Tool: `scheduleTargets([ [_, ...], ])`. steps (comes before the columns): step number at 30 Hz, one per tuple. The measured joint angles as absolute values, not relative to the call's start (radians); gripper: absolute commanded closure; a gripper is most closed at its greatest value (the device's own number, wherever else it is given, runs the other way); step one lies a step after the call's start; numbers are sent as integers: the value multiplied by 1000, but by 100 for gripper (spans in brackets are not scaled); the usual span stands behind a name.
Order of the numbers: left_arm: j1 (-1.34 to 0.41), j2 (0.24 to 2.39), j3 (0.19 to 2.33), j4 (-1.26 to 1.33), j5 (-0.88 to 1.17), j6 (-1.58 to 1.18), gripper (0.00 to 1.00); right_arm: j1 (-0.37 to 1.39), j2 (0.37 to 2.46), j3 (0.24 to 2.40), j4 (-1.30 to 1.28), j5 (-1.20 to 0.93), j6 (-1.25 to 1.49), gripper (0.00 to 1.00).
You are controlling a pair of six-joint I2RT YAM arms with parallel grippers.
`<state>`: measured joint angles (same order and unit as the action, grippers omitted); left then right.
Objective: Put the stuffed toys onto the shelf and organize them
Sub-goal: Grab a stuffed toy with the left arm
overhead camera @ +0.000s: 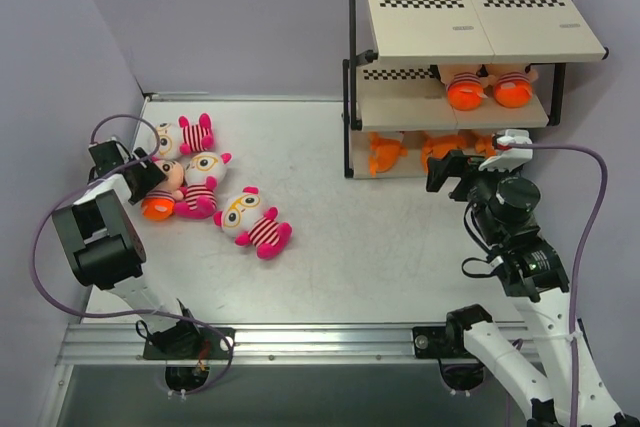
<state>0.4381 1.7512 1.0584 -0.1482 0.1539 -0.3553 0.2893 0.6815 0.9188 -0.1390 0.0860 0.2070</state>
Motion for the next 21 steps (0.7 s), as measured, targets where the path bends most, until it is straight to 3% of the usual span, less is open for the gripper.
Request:
scheduleTargets([
  [4,418,1764,1062,-127,182,-356,44,290,693,919,-139,62,206,2],
  [6,403,1761,1062,-123,181,-358,59,290,704,919,-139,48,205,2],
  [9,386,1742,1058,-125,172,-360,71,290,719,919,-139,29,204,2],
  [21,291,1441,1048,-252,102,-419,73,307,794,920,-125,-175,214,5],
])
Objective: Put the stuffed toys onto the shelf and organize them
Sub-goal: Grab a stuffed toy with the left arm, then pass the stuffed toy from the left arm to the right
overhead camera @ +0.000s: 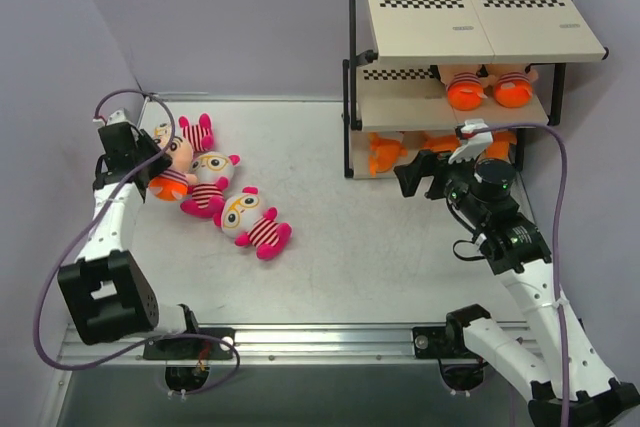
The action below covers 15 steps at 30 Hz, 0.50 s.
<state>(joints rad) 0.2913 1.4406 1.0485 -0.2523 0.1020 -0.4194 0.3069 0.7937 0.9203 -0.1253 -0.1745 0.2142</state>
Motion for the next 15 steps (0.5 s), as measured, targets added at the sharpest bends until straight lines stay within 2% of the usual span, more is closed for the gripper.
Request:
scheduleTargets([
  [7,40,1200,1051,-267,55,-525,73,369,853,891,-35,-280,291,6],
  [15,-310,1093,1044,-218,-37,-722,73,554,929,782,162,-292,423,7],
])
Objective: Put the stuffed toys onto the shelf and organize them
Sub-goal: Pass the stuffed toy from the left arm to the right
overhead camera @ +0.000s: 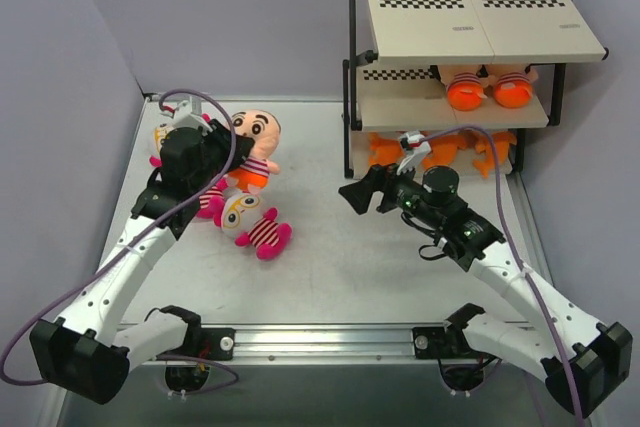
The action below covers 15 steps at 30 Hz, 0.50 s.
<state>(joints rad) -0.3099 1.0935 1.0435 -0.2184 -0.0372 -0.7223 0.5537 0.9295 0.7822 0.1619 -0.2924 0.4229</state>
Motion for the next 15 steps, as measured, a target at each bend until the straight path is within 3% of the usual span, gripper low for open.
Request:
scheduleTargets([
  [8,-567,1093,992,-58,-190,-855,73,704,1035,753,380,-265,556,8],
  [15,-688,1125,989,84,-294,-903,73,748,1088,753,517,-258,615,8],
])
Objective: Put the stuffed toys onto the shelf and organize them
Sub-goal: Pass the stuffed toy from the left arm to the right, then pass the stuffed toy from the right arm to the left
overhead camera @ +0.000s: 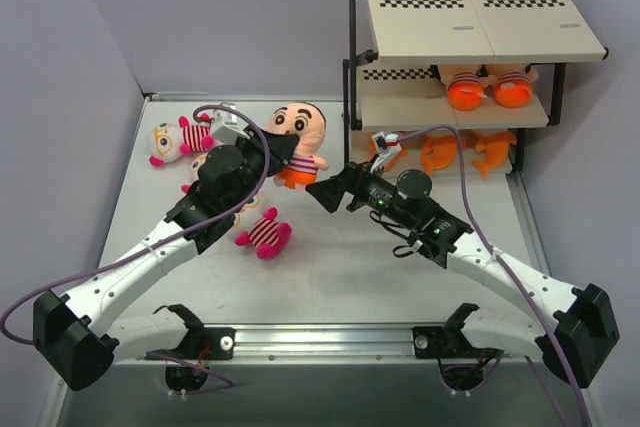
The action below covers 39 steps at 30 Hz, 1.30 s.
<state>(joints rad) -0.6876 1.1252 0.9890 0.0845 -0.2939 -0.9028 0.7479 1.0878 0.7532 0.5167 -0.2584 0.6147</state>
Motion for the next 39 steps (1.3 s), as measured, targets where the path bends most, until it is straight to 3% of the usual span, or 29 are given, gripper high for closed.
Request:
scheduleTargets([
  [5,-725,1139,987,144,-326,-916,73,755,1129,754,542,-256,629,9],
  [12,-759,1139,970,194,-341,-933,73,756,1157,758,564,-250,628,21],
  [14,-770,1139,953,200,-344,-938,73,756,1164,761,573,-251,626,33],
  [19,-786,1140,936,207,-344,-939,68,756,1177,763,581,-251,616,76],
  [21,-786,1140,936,211,-340,-931,63,756,1181,767,580,-252,609,93],
  [23,-786,1140,936,217,-331,-913,50,755,1182,772,578,-252,602,100],
  [29,-759,1138,944,207,-252,-831,18,744,1182,794,519,-276,561,100],
  [32,-682,1127,948,184,-127,-796,9,714,1182,808,490,-326,545,100],
  [39,-429,1088,944,162,208,-770,3,608,1176,820,482,-475,536,100],
])
